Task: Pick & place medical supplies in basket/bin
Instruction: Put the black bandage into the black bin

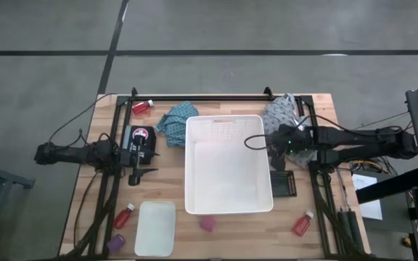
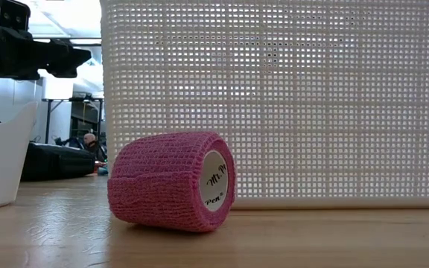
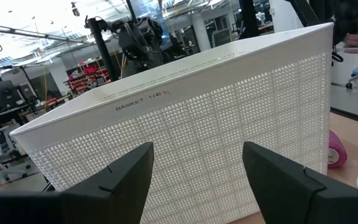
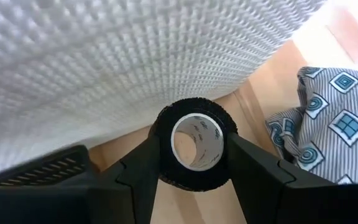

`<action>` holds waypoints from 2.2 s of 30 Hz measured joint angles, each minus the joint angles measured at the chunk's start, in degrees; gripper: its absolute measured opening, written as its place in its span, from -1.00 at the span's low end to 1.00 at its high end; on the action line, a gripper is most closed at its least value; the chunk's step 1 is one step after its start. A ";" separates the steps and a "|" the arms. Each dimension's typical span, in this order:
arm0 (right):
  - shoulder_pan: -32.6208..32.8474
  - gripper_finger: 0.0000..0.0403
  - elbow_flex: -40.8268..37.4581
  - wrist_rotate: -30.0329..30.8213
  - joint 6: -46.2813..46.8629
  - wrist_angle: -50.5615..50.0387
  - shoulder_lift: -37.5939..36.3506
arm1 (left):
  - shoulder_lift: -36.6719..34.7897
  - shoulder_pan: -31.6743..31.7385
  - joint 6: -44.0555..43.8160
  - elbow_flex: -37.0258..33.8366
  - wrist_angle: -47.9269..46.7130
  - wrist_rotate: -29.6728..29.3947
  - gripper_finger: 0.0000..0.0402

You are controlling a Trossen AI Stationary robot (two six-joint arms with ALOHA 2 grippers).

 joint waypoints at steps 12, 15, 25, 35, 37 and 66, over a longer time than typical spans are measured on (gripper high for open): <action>9.24 -0.15 2.85 5.00 7.19 -5.17 -2.75 | 0.02 -0.02 0.00 0.00 0.01 0.00 0.26; 12.51 -0.15 2.85 6.78 9.99 -5.78 -3.77 | 0.02 0.00 0.00 0.02 0.01 0.00 0.26; 23.67 -0.22 2.85 13.07 19.97 -10.25 -4.79 | 0.02 -0.02 0.00 0.00 0.00 0.00 0.26; 27.58 -0.26 2.85 16.88 20.90 -10.41 -5.15 | 0.02 0.00 -0.02 0.00 -0.01 0.00 0.26; 27.56 -0.23 2.73 16.92 20.81 -10.52 -5.09 | 0.02 0.00 -0.02 0.00 -0.01 0.00 0.26; 19.10 0.20 -13.16 15.68 21.24 11.19 -4.28 | 0.02 0.00 -0.01 0.02 -0.01 0.00 0.26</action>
